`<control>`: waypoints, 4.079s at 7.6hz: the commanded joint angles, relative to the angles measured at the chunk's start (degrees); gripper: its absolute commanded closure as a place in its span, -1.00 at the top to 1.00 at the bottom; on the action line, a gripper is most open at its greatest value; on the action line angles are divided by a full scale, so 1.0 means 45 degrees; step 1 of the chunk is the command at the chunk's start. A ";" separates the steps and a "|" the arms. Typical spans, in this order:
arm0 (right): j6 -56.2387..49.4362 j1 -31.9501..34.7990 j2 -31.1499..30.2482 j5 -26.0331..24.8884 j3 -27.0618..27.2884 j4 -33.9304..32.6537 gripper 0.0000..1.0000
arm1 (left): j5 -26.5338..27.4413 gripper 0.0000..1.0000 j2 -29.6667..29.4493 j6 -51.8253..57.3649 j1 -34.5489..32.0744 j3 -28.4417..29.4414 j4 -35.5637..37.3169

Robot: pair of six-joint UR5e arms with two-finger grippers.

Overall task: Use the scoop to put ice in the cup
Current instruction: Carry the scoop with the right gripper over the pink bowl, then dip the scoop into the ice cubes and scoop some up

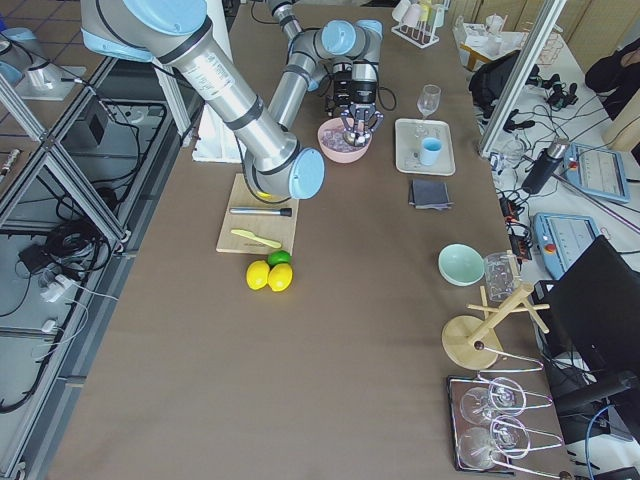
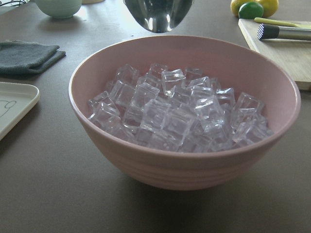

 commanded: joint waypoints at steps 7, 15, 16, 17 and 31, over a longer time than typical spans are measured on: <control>0.0105 -0.0765 0.0791 -0.0643 -0.1954 -0.0447 -1.00 | 0.0222 0.97 -0.0469 -0.0048 0.0026 0.0092 0.0448; 0.1463 -0.1820 0.1459 -0.0780 -0.3424 -0.0057 -1.00 | 0.0300 0.97 -0.0725 -0.0380 0.0182 0.0092 0.0977; 0.1607 -0.1956 0.1381 -0.0741 -0.3307 -0.0037 -1.00 | 0.0300 0.97 -0.0725 -0.0380 0.0202 0.0092 0.0978; 0.1647 -0.1957 0.1245 -0.0721 -0.3267 0.0370 -1.00 | 0.0300 0.97 -0.0725 -0.0361 0.0202 0.0092 0.0978; 0.6739 -0.1938 -0.2934 -0.0623 -0.0298 0.6811 -1.00 | 0.0476 0.97 -0.0725 -0.0302 0.0436 0.0092 0.1193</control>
